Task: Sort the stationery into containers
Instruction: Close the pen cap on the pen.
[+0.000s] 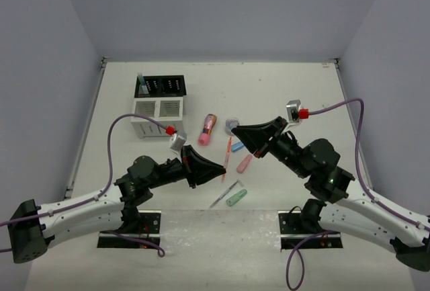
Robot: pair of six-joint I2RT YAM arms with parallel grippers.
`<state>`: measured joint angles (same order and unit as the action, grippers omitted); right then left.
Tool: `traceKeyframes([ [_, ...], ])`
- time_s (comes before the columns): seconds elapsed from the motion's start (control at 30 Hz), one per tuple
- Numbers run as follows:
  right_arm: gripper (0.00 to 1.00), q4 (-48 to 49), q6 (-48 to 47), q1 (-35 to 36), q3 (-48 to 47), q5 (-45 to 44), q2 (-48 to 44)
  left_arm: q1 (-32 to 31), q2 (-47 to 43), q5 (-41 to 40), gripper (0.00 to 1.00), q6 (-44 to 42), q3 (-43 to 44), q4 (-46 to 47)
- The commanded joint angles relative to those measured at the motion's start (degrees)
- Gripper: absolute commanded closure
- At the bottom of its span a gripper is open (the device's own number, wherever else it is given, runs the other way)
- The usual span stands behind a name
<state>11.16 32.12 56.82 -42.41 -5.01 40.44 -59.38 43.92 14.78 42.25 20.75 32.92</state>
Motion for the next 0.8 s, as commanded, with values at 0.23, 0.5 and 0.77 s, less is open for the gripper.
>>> traceKeyframes([
  [0.23,1.00,1.2,0.7,0.0,0.8,1.0,0.1,-0.1,-1.1,-1.4,1.00,-1.8,1.3,0.7],
  [0.5,1.00,1.4,0.7,-0.1,1.2,1.6,0.3,-0.1,-1.2,-1.5,1.00,-2.0,1.4,0.3],
  [0.77,1.00,0.5,0.1,-0.1,-0.4,1.0,0.3,-0.1,-0.5,-0.9,1.00,-1.7,1.4,1.0],
])
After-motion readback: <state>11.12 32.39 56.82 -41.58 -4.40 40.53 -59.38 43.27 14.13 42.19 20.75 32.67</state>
